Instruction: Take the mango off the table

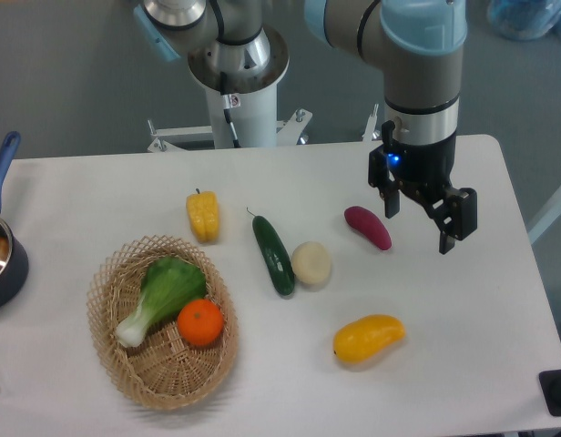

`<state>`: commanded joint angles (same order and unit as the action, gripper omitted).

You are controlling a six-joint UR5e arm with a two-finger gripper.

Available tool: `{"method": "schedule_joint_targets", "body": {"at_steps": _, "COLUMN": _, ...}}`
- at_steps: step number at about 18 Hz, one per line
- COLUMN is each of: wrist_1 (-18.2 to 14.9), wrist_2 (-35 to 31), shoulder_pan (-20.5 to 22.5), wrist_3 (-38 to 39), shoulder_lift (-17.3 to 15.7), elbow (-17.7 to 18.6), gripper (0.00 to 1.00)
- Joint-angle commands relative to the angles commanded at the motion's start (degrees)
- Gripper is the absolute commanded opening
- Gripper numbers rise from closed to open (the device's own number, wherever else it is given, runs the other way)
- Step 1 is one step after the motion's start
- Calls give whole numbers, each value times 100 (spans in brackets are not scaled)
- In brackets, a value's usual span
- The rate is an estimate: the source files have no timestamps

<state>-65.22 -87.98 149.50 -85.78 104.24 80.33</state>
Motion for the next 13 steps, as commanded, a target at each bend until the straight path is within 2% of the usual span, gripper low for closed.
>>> {"method": "schedule_joint_targets", "body": {"at_steps": 4, "wrist_1": 114, "wrist_2": -44, "shoulder_pan": -9, "wrist_3": -26, "shoulder_lift": -9, "elbow": 53, "gripper": 100}}
{"method": "schedule_joint_targets", "body": {"at_steps": 9, "wrist_1": 246, "wrist_2": -27, "shoulder_pan": -18, "wrist_3": 44, "shoulder_lift": -18, "elbow": 290, "gripper": 100}}
{"method": "schedule_joint_targets", "body": {"at_steps": 11, "wrist_1": 447, "wrist_2": -26, "shoulder_pan": -35, "wrist_3": 437, "shoulder_lift": -18, "elbow": 430, "gripper": 100}}
{"method": "schedule_joint_targets", "body": {"at_steps": 13, "wrist_1": 790, "wrist_2": -26, "shoulder_pan": -88, "wrist_3": 737, "shoulder_lift": -9, "elbow": 544, "gripper": 100}}
